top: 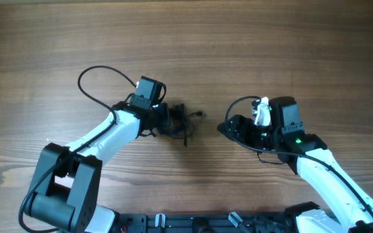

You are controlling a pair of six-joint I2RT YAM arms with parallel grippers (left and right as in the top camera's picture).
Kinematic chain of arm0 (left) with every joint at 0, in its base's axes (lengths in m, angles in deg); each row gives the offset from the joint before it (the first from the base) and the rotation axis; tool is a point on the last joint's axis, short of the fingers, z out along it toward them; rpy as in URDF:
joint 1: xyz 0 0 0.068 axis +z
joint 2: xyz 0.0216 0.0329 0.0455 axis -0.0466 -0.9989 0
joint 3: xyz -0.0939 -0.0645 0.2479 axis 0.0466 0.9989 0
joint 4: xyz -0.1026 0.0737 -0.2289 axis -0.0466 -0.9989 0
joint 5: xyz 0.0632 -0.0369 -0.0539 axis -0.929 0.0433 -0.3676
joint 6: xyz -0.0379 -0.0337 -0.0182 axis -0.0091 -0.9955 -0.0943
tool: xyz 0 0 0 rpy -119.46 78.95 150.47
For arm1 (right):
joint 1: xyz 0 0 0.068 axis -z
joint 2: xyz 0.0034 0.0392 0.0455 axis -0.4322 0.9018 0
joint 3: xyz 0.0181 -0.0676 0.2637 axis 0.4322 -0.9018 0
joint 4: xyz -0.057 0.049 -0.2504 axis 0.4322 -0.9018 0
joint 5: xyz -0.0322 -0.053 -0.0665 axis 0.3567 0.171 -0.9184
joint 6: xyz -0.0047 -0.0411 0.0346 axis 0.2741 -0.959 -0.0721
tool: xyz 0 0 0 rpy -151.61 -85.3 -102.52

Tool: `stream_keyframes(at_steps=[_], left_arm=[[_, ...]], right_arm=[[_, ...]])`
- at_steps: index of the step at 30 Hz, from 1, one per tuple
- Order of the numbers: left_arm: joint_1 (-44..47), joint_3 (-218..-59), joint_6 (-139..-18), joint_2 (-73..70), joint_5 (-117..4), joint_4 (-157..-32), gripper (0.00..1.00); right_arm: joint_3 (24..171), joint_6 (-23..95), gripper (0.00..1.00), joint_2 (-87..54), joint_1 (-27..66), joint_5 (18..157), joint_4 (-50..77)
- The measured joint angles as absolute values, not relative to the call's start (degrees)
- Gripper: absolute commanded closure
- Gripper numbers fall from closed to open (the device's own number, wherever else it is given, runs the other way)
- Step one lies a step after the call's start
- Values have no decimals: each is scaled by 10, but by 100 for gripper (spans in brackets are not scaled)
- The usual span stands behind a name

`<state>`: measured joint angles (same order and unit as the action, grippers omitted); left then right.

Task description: Untangle cables

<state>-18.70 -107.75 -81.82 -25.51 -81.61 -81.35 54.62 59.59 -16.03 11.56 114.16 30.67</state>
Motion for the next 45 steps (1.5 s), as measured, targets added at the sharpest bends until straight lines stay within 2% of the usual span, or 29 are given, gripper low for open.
stream_keyframes(at_steps=[2, 5, 9, 15, 16, 17, 20, 24, 26, 28, 30, 39, 45], left_arm=[[-187, -1077, -809, -256, -817, -811, 55], [-185, -1079, -799, -256, -817, -811, 42], [-179, -1087, -762, -255, -817, -813, 44], [-179, -1087, -725, -256, -817, -819, 64], [-179, -1087, -722, -257, -817, -817, 73], [-179, -1087, -719, -262, -817, -815, 77], [-178, -1087, -714, -275, -819, -801, 78], [-178, -1087, -714, -279, -819, -786, 68], [-178, -1087, -714, -280, -819, -786, 69], [-178, -1087, -714, -288, -819, -785, 80], [-178, -1089, -720, -296, -819, -785, 96], [-178, -1105, -753, -288, -817, -831, 96], [-178, -1109, -813, -201, -796, -854, 96]], right_arm=[[546, 597, 7, -160, 116, 1137, 312], [546, 597, 7, -160, 116, 1126, 320], [546, 599, 6, -160, 116, 1109, 320], [546, 608, 7, -160, 116, 1079, 322], [546, 610, 7, -160, 116, 1076, 322], [546, 612, 7, -160, 116, 1072, 322], [546, 614, 7, -160, 116, 1056, 323], [546, 614, 8, -160, 116, 1040, 323], [546, 614, 8, -160, 116, 1036, 322], [546, 614, 8, -160, 116, 1034, 322], [546, 614, 8, -160, 116, 1029, 322], [546, 614, 5, -160, 116, 1023, 315], [546, 634, 5, -160, 108, 1109, 320]])
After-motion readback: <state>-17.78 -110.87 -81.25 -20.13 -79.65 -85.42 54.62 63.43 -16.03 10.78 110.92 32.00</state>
